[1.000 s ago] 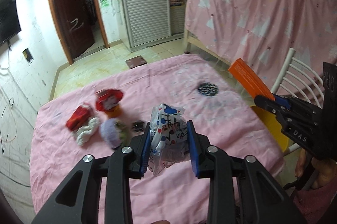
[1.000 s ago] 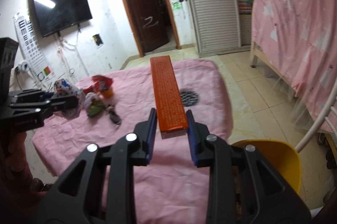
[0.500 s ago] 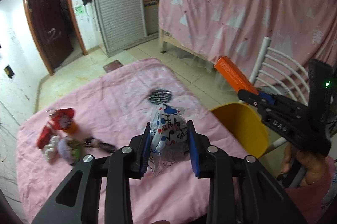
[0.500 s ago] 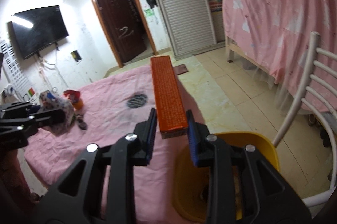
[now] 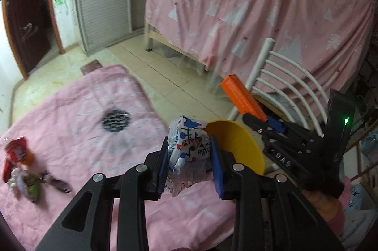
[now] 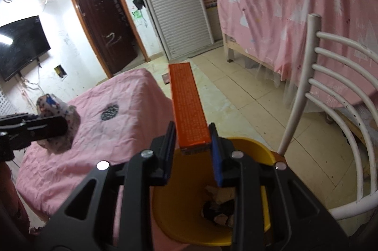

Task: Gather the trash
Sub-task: 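Carry the wrapper and orange box to the yellow bin and release them, then move both tools back over the bed toward the red sock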

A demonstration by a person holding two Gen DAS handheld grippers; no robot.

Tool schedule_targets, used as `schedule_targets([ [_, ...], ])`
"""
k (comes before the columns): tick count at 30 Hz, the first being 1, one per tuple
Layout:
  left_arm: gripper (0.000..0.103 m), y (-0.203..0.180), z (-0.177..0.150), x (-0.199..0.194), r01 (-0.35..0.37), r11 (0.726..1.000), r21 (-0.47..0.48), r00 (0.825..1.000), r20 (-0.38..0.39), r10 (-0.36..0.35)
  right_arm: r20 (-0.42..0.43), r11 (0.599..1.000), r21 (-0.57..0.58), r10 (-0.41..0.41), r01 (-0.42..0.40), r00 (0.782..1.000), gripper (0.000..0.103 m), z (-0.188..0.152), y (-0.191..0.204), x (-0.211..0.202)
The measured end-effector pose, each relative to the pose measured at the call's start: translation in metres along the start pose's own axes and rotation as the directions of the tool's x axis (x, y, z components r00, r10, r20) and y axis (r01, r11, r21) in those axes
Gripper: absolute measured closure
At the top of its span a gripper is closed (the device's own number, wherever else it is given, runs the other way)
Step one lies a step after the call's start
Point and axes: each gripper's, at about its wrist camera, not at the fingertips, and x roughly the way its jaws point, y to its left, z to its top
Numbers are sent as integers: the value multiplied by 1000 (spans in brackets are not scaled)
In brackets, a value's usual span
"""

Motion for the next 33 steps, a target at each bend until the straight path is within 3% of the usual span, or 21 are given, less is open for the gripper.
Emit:
schedule_targets([
  [2, 78, -10, 6, 10, 33, 999, -1, 999, -14, -33, 0, 1000, 18, -2, 2, 1000, 73, 0, -8, -3],
  [4, 77, -19, 13, 21, 56, 998, -1, 998, -26, -56, 10, 999, 37, -11, 11, 1000, 56, 0, -14, -7],
  [6, 71, -26, 16, 28, 63, 998, -1, 997, -35, -63, 19, 999, 54, -7, 6, 1000, 51, 1, -20, -9],
  [10, 69, -35, 20, 42, 78, 997, -13, 995, -57, -79, 26, 997, 72, -9, 7, 1000, 51, 1, -28, -10],
  [14, 60, -39, 20, 43, 81, 997, -17, 995, -60, -82, 32, 996, 86, -6, 3, 999, 51, 2, -32, -10],
  [19, 59, -29, 18, 36, 64, 998, -22, 996, -53, -65, 35, 996, 85, 13, -15, 999, 51, 3, -26, -9],
  [33, 59, 35, 16, -14, 10, 996, -89, 999, 37, -7, 10, 996, -52, 71, -71, 997, 50, 8, 51, 8],
])
